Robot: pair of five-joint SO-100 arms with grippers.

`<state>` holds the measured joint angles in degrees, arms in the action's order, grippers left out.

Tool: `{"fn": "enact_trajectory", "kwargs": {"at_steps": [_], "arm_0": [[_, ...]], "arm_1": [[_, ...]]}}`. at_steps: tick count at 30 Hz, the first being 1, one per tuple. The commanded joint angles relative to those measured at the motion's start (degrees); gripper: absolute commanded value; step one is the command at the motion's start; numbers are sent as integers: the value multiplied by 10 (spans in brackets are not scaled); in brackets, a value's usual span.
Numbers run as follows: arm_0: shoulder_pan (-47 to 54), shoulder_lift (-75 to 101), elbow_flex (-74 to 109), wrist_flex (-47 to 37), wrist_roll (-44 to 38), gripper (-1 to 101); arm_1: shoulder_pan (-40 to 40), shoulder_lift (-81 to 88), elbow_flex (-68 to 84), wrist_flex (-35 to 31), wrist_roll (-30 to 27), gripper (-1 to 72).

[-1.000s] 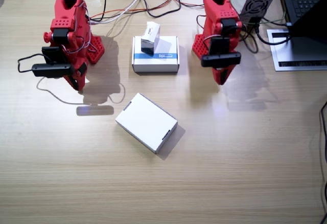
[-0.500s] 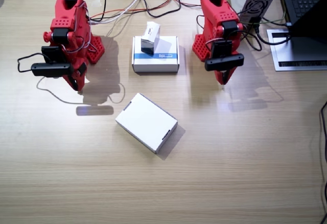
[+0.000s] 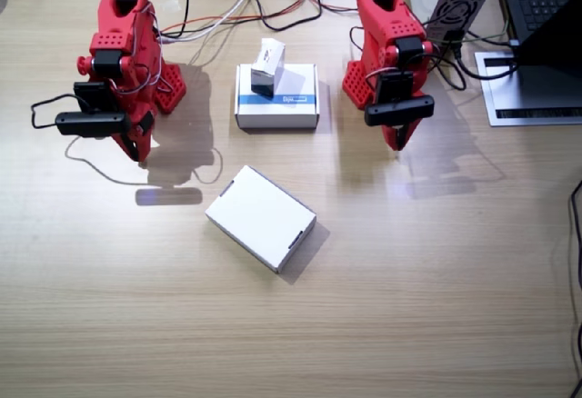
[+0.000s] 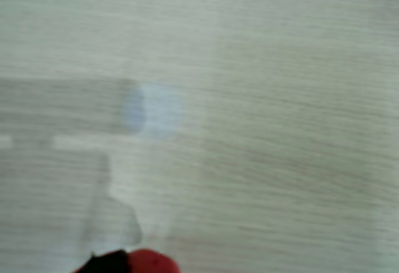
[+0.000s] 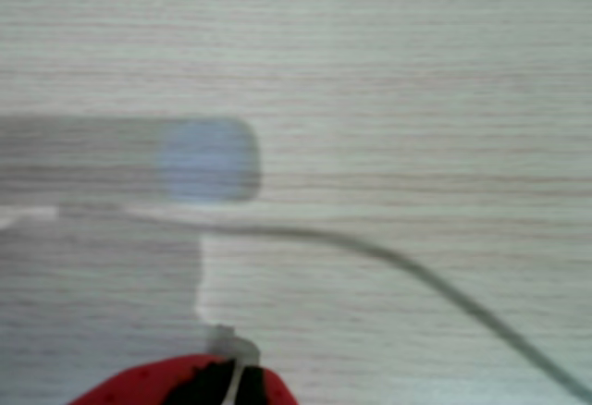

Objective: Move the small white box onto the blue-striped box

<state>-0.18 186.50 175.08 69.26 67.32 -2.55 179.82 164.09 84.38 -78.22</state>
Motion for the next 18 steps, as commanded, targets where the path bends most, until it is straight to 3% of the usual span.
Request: {"fn": "enact_trajectory", "kwargs": {"at_steps": [1, 4, 18], "arm_0": [[102, 11, -10, -1, -15, 1], [143, 11, -10, -1, -15, 1], [143, 11, -10, -1, -15, 1]], "arm_1": [[9, 16, -7, 0, 0, 5], [9, 16, -7, 0, 0, 5], [9, 16, -7, 0, 0, 5]]}}
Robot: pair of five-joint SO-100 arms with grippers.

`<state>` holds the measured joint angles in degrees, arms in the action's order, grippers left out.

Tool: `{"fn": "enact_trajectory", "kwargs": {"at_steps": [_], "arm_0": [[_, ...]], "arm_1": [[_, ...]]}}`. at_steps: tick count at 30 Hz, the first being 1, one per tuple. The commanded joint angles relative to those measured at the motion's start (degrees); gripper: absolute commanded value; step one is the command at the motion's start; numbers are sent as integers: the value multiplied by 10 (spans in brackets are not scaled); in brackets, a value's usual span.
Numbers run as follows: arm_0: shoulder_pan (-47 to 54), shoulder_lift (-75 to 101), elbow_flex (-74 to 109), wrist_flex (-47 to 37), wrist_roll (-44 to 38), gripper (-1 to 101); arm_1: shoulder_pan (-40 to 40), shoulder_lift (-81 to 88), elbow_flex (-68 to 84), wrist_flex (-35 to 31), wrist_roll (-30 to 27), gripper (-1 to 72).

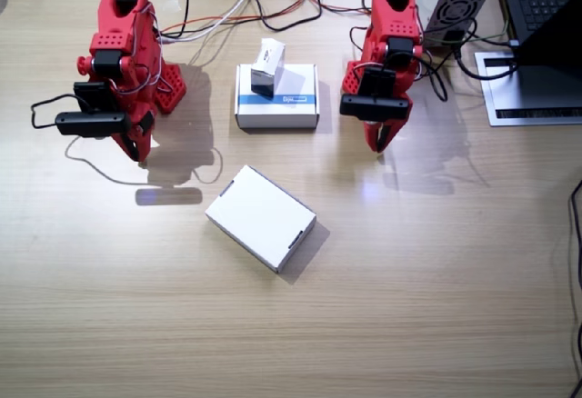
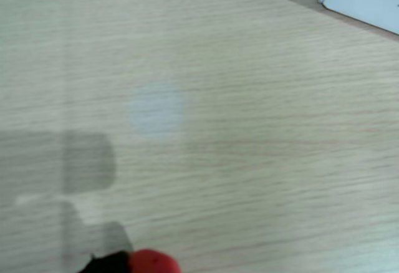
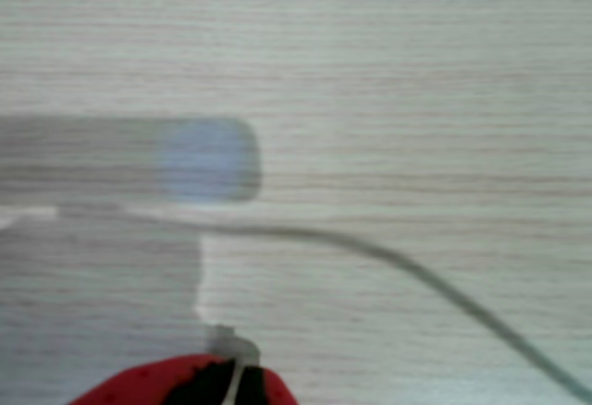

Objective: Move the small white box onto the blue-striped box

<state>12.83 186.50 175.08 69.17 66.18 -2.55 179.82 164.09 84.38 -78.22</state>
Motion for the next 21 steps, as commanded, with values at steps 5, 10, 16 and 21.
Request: {"fn": "enact_trajectory", "kwargs": {"at_steps": [5, 10, 16, 21], "arm_0": [[-115, 8, -10, 1, -4, 1], [-114, 8, -10, 1, -3, 1], [-114, 8, -10, 1, -3, 1], [-114, 8, -10, 1, -3, 1]], "arm_1": [[9, 16, -7, 0, 0, 5], [9, 16, -7, 0, 0, 5], [9, 16, -7, 0, 0, 5], [9, 16, -7, 0, 0, 5]]}}
